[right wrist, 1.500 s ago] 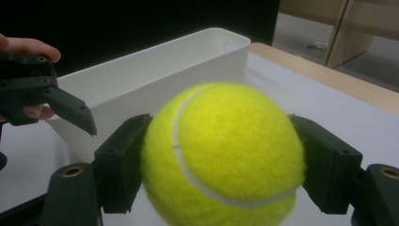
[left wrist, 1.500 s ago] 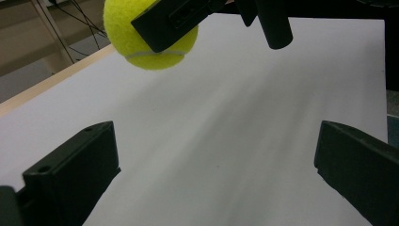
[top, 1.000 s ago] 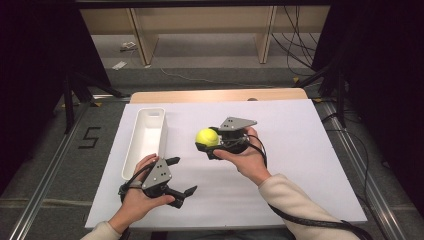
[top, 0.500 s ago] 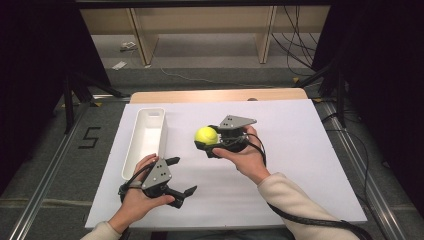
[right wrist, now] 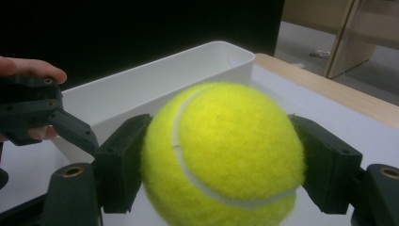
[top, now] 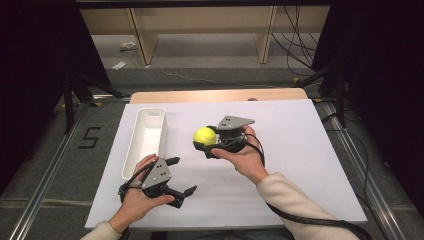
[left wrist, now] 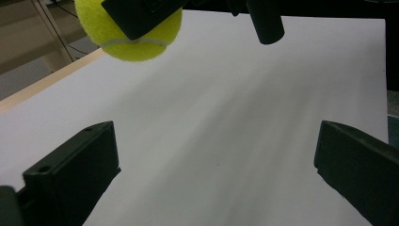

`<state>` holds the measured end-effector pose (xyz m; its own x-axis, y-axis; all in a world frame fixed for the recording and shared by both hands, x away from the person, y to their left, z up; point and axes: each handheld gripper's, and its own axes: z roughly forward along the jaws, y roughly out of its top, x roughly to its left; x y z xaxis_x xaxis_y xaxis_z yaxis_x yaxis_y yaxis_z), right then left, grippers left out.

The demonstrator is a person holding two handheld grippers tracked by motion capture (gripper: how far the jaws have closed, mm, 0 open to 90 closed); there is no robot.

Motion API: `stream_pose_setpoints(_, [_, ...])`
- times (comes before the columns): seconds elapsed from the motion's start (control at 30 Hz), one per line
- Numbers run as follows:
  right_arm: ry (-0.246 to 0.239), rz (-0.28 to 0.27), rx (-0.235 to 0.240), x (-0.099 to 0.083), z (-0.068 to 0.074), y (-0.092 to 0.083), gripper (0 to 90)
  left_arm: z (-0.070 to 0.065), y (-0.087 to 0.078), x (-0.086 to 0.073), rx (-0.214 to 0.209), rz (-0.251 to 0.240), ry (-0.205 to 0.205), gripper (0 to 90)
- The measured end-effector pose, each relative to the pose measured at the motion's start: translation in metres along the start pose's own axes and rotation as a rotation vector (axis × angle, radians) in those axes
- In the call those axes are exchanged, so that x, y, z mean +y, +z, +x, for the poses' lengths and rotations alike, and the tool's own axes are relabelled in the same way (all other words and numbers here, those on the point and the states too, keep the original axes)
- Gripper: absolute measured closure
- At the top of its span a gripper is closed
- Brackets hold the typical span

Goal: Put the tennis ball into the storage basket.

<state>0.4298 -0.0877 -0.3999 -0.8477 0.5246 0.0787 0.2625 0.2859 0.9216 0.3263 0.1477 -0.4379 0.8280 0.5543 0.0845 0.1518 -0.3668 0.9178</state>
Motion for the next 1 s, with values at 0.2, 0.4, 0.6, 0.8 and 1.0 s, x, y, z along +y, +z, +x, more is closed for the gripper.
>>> stream_pose_setpoints(0.2, [0.000, -0.004, -0.001, 0.0010, -0.0002, -0.0004, 26.2, 0.0001, 0.0010, 0.0001, 0.001, 0.003, 0.016, 0.0])
stream_pose_setpoints(0.4, [-0.002, 0.000, 0.001, 0.0010, 0.0014, 0.0001, 26.2, 0.0007, 0.0015, 0.0005, 0.007, 0.002, 0.035, 0.0])
stream_pose_setpoints(0.6, [0.005, -0.002, 0.002, 0.0031, 0.0007, 0.0029, 26.2, -0.0001, 0.0013, 0.0002, 0.010, 0.004, 0.018, 0.0])
stream_pose_setpoints(0.8, [0.000, 0.004, 0.006, 0.0024, 0.0012, 0.0038, 26.2, 0.0003, 0.0014, 0.0002, 0.016, 0.006, 0.024, 0.0])
stream_pose_setpoints(1.0, [0.002, 0.008, 0.010, 0.0027, 0.0023, 0.0057, 26.2, 0.0002, 0.0014, 0.0005, 0.023, 0.006, 0.026, 0.0])
